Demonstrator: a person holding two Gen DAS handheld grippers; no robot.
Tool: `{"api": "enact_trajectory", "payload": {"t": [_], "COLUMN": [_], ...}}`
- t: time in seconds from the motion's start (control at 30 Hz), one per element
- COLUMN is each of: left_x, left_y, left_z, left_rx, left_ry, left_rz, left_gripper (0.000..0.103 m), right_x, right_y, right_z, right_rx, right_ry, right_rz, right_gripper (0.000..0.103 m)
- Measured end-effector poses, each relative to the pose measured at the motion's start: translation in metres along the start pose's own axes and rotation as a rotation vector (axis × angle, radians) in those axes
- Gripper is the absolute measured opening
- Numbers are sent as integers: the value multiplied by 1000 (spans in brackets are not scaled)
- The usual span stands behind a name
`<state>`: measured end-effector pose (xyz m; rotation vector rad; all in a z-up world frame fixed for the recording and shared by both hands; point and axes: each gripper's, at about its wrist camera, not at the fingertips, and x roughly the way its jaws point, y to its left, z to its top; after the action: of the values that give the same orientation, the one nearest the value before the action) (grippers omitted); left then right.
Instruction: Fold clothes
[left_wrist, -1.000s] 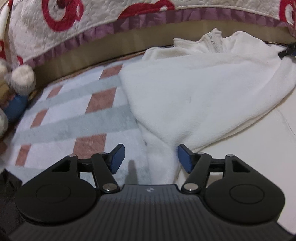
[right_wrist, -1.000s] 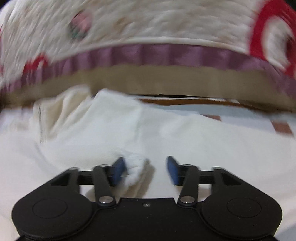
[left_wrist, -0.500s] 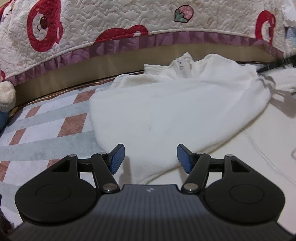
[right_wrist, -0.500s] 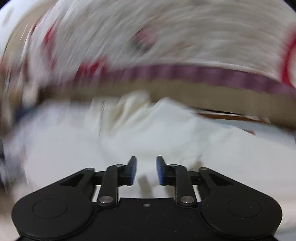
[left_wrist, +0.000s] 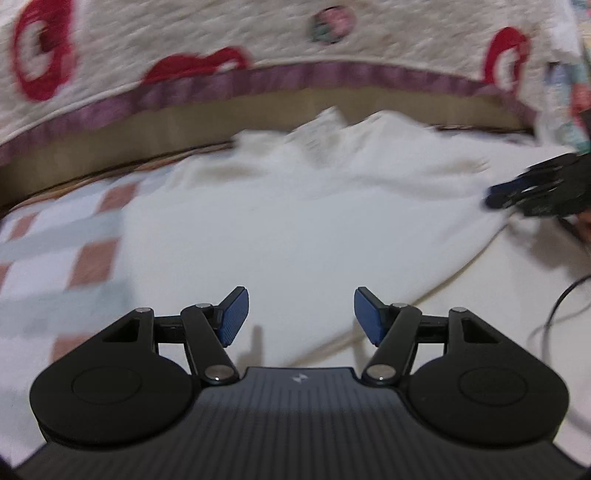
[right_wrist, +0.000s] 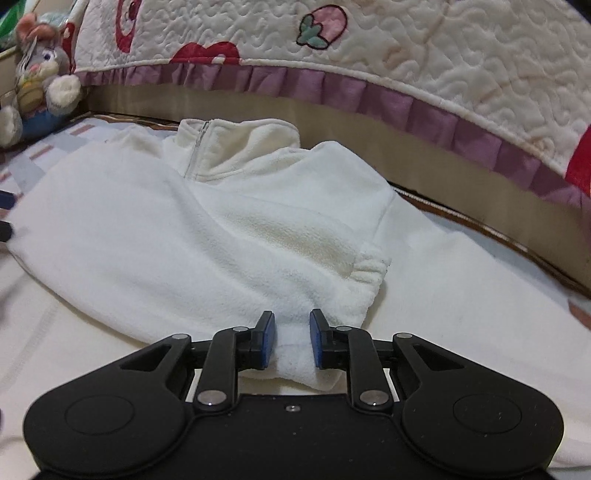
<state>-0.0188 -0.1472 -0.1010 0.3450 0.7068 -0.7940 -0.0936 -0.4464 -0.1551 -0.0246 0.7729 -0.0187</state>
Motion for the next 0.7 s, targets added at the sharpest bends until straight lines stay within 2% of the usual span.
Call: {"api": "enact_trajectory", "payload": {"t": [0.1, 0.17, 0.3, 0.37, 0.43, 0.47, 0.57, 0.7], "left_x": [30, 56, 92, 100, 106, 108, 107, 104], "left_y": [-23, -28, -34, -34, -34, -34, -30, -29], "left_z": [29, 40, 46, 44, 40, 37, 26, 21], "left_rx": [52, 49, 43, 23, 9, 7, -30, -56], "left_ry": [16, 24, 18, 10, 53, 74, 57, 52], "left_rz": [-35, -39, -17, -8, 22, 41, 49, 63], "left_gripper": [64, 64, 63, 63, 64, 64, 65, 66], "right_x": [-4, 4, 51, 69, 77, 77, 74, 62], "right_y": [-5, -7, -9, -5, -10, -16, -33, -49], "right_z": [22, 40, 59, 61, 63, 64, 63, 58], "right_rx": [48, 63, 91, 61, 54, 68, 77, 90], "right_ry": [-42, -46, 70, 96, 84, 76, 78, 77], "right_rz": [52, 76, 120, 110, 69, 45, -30, 2], "right_gripper": [43, 44, 43, 41, 43, 40, 39, 33]}}
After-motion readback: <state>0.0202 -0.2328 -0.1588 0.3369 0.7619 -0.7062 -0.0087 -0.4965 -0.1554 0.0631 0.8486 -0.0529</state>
